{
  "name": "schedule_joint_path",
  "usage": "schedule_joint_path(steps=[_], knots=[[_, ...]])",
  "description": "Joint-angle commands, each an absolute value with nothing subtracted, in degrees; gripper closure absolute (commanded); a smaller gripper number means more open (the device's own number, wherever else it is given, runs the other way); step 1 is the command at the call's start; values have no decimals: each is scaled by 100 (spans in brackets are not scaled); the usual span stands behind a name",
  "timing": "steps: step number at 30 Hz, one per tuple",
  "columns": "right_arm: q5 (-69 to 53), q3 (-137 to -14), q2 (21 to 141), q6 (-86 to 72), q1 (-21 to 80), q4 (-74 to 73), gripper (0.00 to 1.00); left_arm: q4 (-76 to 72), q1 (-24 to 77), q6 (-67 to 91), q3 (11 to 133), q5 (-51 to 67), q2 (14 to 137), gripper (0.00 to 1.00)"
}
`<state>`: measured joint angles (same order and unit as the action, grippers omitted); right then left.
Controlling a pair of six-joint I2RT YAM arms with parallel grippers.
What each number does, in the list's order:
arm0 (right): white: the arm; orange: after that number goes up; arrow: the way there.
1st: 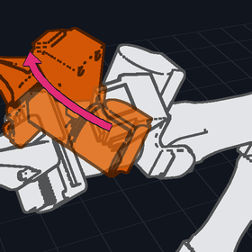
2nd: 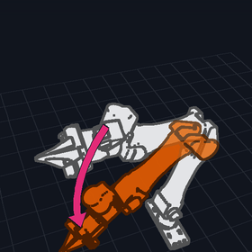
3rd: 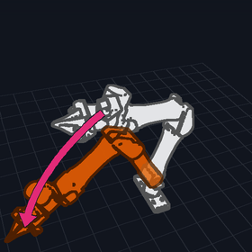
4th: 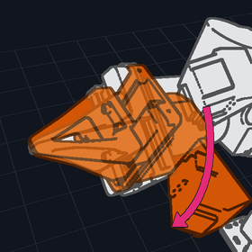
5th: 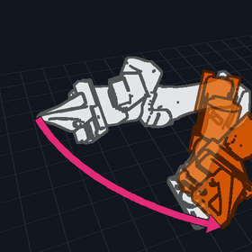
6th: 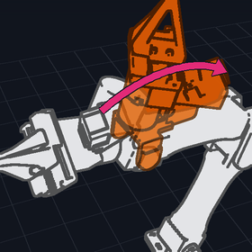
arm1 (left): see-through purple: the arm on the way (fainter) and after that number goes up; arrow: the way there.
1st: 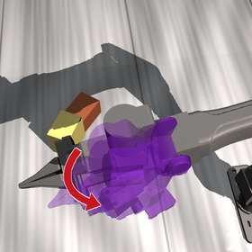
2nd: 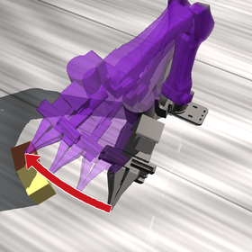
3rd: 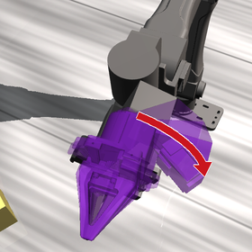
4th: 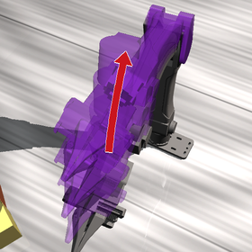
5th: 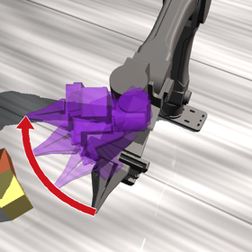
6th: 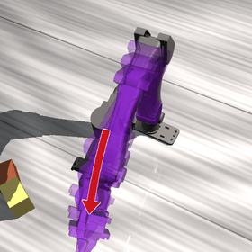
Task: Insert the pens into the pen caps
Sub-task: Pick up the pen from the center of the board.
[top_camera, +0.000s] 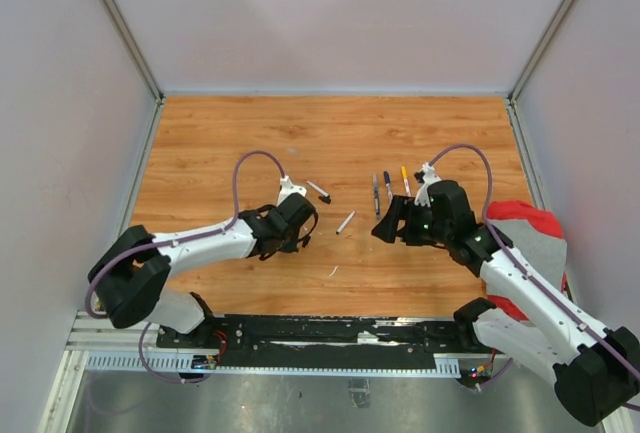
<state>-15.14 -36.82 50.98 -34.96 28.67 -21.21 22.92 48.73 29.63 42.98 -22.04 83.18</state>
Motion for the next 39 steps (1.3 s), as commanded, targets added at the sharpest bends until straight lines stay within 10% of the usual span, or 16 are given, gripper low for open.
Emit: schedule_joint_path(steps=[1, 39], knots=[[-1424, -3386, 5030, -4153, 3118, -1229, 25, 2059, 4913, 2962, 4227, -2073, 7574, 86], [-774, -3134, 7171, -5987, 4758, 2753, 53, -77, 5131, 3768, 3254, 399, 6211, 100]])
